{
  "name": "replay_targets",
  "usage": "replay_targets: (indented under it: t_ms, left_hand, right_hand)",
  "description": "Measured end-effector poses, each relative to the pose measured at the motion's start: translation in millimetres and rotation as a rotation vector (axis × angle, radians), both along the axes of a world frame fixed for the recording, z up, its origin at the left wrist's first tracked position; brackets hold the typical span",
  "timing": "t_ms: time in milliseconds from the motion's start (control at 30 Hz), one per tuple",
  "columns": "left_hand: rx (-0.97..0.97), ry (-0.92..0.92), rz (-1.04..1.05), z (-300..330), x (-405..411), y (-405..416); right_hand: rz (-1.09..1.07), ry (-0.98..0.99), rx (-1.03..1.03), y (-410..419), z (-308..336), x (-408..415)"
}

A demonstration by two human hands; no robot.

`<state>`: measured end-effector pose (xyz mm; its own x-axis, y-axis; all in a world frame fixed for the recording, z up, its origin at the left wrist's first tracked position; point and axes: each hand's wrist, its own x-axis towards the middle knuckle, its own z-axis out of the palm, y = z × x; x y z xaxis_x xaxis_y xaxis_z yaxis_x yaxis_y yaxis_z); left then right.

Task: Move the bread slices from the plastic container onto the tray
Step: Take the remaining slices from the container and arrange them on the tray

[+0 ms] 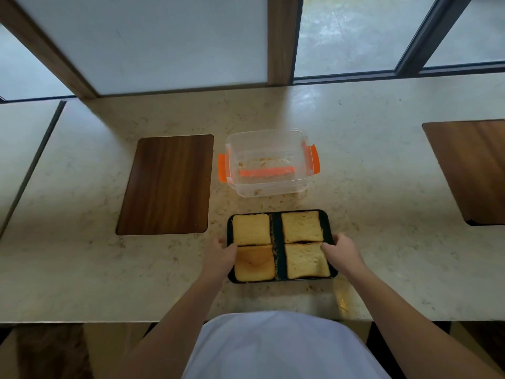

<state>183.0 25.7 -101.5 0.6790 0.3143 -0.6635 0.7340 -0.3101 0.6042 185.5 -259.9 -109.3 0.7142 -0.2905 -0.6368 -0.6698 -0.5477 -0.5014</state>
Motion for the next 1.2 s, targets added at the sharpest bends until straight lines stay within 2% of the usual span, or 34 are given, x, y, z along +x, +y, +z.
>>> replay_targets:
  t_ms: [67,233,300,400,567,700,833,967,1100,1200]
  left_hand:
    - [-0.061,0.032,-0.025,-1,-4,0]
    - [-0.025,0.040,-0.094,1,-4,0]
    - [0.109,-0.002,-0.266,6,-5,-2]
    - [0.507,-0.279,-0.666,12,1,-20]
    - [0.580,-0.413,-0.941,39,30,-62]
    - [0.564,-0.410,-1.019,43,43,-66]
    - [0.545,-0.406,-1.003,42,35,-58]
    - [0.621,-0.341,-1.002,45,15,-51]
    - [0.798,-0.333,-1.115,49,-17,-51]
    - [0.814,-0.275,-1.157,52,-48,-58]
  right_hand:
    - [0.003,0.010,-0.008,2,0,1]
    - [0.037,0.047,-0.026,7,7,2]
    - [0.162,0.078,-0.191,13,10,0]
    - [0.403,-0.009,-0.472,38,20,6]
    - [0.582,-0.120,-0.484,82,56,41]
    - [0.604,-0.133,-0.487,89,75,52]
    - [0.572,-0.068,-0.518,80,84,34]
    - [0.542,0.042,-0.479,65,89,2]
    - [0.533,0.027,-0.421,56,96,-33]
    - [0.560,-0.009,-0.436,51,103,-59]
